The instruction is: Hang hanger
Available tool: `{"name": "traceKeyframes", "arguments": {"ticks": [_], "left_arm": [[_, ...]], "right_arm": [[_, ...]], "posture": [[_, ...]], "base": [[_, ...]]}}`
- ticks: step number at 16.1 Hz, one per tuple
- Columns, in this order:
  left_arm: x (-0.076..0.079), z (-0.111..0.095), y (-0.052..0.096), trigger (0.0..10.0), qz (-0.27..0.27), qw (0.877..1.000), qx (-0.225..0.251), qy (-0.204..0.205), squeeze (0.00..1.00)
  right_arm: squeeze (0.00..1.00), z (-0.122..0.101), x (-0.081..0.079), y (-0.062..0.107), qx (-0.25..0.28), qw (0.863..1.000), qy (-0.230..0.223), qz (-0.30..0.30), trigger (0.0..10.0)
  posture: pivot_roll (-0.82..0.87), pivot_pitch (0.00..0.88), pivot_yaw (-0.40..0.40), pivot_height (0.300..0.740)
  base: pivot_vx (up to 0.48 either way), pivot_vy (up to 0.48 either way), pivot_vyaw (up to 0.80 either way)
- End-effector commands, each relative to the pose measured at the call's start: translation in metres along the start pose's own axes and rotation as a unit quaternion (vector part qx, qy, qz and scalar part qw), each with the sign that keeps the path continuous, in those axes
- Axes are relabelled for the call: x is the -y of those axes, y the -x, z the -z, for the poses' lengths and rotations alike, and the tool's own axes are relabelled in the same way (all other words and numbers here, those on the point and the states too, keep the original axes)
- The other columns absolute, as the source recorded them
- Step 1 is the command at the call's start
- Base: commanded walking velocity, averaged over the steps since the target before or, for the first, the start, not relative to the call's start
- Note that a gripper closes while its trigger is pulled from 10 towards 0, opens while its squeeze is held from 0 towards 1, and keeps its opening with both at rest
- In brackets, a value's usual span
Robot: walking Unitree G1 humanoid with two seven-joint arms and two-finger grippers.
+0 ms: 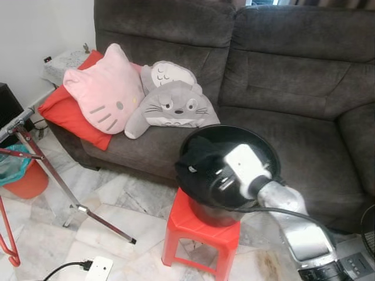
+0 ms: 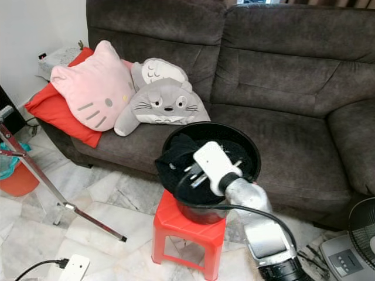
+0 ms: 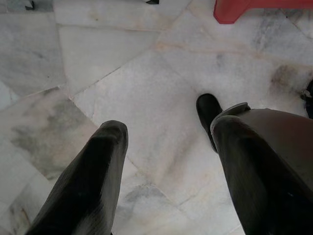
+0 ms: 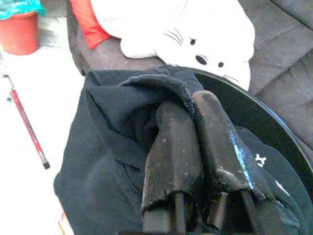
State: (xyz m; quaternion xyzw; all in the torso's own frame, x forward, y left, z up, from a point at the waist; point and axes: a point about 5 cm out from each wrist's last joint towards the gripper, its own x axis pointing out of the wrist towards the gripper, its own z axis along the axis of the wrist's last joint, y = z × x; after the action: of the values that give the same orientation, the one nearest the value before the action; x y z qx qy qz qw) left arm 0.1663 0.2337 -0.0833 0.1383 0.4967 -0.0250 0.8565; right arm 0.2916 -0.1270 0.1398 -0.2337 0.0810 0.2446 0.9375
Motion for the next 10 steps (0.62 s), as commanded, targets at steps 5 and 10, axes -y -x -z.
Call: {"name": "traceKeyframes", "arguments": {"ticks": [5, 10], "left_arm": [[-0.0003, 0.0035, 0.0005, 10.0, 0.001, 1.0, -0.007, -0.005, 0.0], [-0.0003, 0.0035, 0.0005, 10.0, 0.001, 1.0, -0.007, -0.005, 0.0]], "right_arm": [[0.0, -0.0035, -0.0005, 0.0021, 0.005, 1.0, 0.001, -0.001, 0.0], [0.0, -0.0035, -0.0005, 0.0021, 0.005, 1.0, 0.001, -0.001, 0.0]], "posture": [[-0.14, 0.0, 0.018, 0.74], [-0.14, 0.0, 0.018, 0.74]], "base": [[0.0, 0.0, 0.0], [0.0, 0.0, 0.0]]}}
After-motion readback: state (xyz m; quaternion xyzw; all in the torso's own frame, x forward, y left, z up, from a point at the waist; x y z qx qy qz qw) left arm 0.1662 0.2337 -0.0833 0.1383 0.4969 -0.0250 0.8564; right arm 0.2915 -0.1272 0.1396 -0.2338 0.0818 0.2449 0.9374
